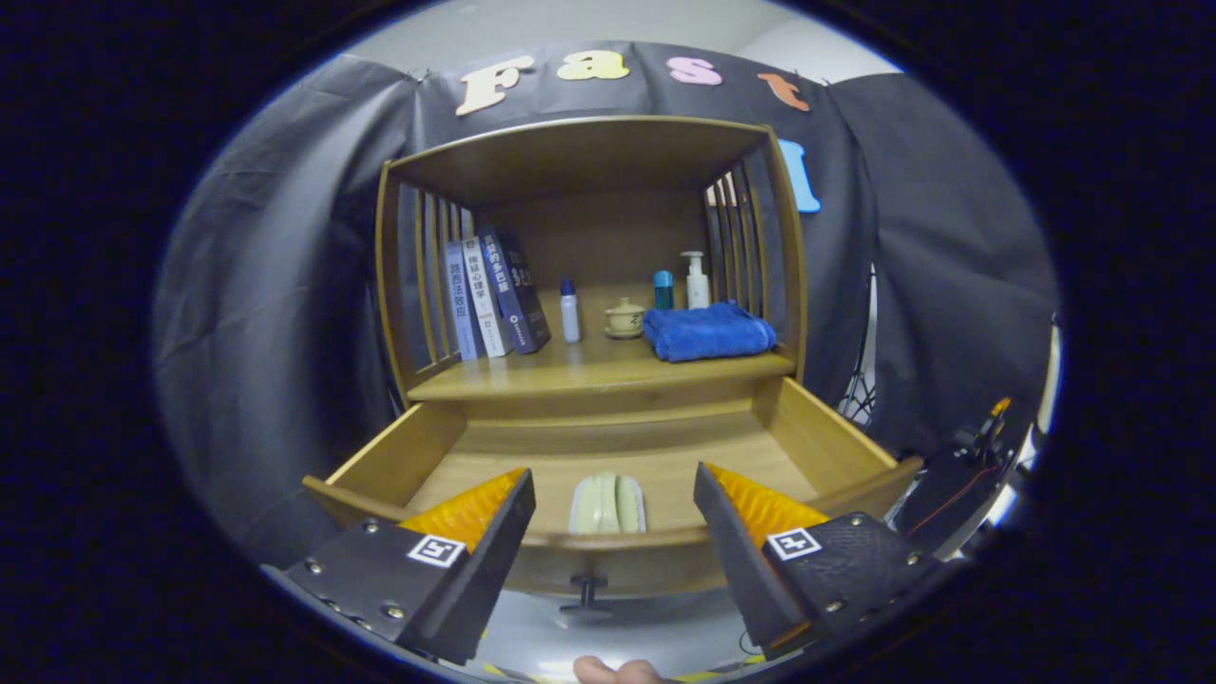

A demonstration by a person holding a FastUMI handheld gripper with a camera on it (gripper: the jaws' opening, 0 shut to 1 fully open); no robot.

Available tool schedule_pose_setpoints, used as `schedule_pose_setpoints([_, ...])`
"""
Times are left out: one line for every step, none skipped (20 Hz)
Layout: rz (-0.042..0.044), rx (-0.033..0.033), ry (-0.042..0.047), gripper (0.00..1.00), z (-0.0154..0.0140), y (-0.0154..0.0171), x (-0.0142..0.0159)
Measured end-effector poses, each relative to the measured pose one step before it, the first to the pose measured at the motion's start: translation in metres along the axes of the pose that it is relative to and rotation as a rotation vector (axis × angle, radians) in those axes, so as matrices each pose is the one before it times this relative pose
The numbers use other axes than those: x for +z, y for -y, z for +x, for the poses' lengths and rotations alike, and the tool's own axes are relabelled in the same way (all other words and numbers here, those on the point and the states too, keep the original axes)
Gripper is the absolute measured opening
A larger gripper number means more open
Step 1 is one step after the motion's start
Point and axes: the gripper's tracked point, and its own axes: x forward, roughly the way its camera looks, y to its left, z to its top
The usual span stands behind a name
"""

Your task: Pull open the drawer, take out the items inside it, and place them on the countertop above the cabinet.

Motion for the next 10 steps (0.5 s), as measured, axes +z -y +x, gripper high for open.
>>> schedule_pose_setpoints([-0.01248,0.00259,-0.02495,0.99,0.01181,-0.00319,0.00377])
schedule_pose_setpoints([-0.01683,0.00391,-0.03099,1.00,0.01161,-0.00314,0.00031])
schedule_pose_setpoints([-0.01445,-0.00119,-0.03936,1.00,0.01115,-0.00222,-0.00012])
schedule_pose_setpoints([-0.02129,-0.00277,-0.03812,1.00,0.00974,-0.00114,-0.00166])
schedule_pose_setpoints([-0.01442,0.00617,-0.04359,1.00,0.01093,-0.00285,-0.00244])
schedule_pose_setpoints([0.00232,0.01709,-0.04388,1.00,0.01170,-0.00655,-0.00281])
schedule_pose_setpoints([0.00731,0.01980,-0.04955,1.00,0.01047,-0.00520,-0.00424])
schedule_pose_setpoints([-0.00072,0.01087,-0.05664,1.00,0.00982,-0.00076,-0.00756])
schedule_pose_setpoints([-0.00624,-0.00421,-0.04853,1.00,0.00948,0.00213,-0.00691])
schedule_pose_setpoints([-0.01128,-0.01642,-0.04805,1.00,0.00474,0.00504,-0.00504])
